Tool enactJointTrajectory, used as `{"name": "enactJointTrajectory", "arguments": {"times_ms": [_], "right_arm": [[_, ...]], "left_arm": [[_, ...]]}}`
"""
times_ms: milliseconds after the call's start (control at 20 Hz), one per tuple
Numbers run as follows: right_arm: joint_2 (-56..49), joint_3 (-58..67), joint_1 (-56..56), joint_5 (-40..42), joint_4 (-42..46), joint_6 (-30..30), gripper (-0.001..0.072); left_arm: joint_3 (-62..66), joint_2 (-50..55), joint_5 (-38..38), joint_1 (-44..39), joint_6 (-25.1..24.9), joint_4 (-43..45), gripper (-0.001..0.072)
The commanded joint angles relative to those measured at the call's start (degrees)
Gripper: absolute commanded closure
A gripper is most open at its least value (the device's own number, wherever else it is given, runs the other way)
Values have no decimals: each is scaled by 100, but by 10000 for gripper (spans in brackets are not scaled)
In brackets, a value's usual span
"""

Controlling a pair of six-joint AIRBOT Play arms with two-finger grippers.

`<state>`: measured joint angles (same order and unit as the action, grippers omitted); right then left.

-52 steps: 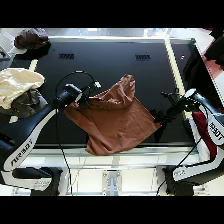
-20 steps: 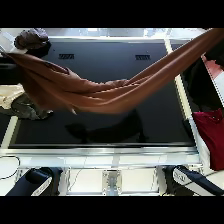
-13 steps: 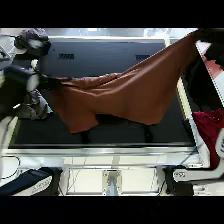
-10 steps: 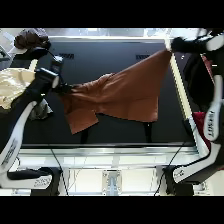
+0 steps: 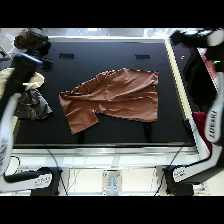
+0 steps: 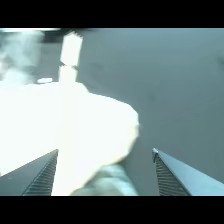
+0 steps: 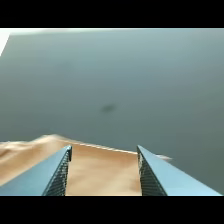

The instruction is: Fold the shirts.

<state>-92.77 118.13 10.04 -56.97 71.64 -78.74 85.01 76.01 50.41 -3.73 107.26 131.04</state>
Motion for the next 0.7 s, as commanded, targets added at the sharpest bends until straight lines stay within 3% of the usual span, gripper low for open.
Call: {"name": "enactJointTrajectory", "arguments": {"times_ms": [0,50,100,250,400,550,650], "right_arm": [[1340,-334,994,-870,551,39,254],[1672,-562,1351,-1121,455,39,253],[1897,-772,1639,-1412,348,44,253],[2345,-1692,2144,-2083,-308,275,253],[2527,-2756,2168,-2212,-1060,485,253],[2522,-3617,2157,-2116,-2208,837,253],[2522,-3960,2061,-2116,-2750,1113,253]], "left_arm": [[-533,-1421,636,1193,1792,319,73],[-1078,-1880,708,1635,2243,142,109],[-1626,-2253,702,2024,2236,-273,163],[-3143,-2844,708,3008,1016,-2485,173],[-4002,-2476,730,3781,-874,-5823,173],[-4092,-1513,1034,4013,-3547,-9176,173],[-4087,-922,962,3921,-4450,-10275,173]]}}
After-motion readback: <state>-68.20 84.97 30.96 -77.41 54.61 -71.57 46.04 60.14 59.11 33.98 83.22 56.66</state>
